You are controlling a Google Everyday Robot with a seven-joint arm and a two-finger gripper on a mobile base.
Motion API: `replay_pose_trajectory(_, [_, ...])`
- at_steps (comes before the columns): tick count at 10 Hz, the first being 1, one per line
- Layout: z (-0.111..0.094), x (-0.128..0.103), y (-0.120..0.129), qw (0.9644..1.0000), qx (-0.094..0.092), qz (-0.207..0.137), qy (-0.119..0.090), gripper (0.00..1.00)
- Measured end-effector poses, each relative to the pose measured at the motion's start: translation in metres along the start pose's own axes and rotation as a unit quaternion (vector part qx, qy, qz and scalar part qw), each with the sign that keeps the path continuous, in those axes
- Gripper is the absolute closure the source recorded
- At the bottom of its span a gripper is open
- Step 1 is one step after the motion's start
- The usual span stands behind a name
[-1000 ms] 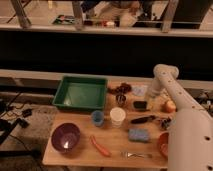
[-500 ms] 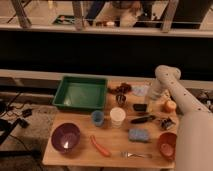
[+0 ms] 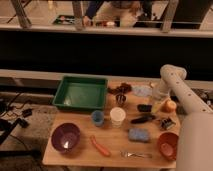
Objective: Wipe table surface with eraser
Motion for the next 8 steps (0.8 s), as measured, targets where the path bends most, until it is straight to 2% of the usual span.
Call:
replay_pose_trajectory(4, [0.006,0.017,-0.028,0.9998,0.008,0.009,0.019,1.00])
replay_pose_trajectory(8, [0.008,-0.008,-0.058,0.9995,0.025,-0.006,0.020,1.00])
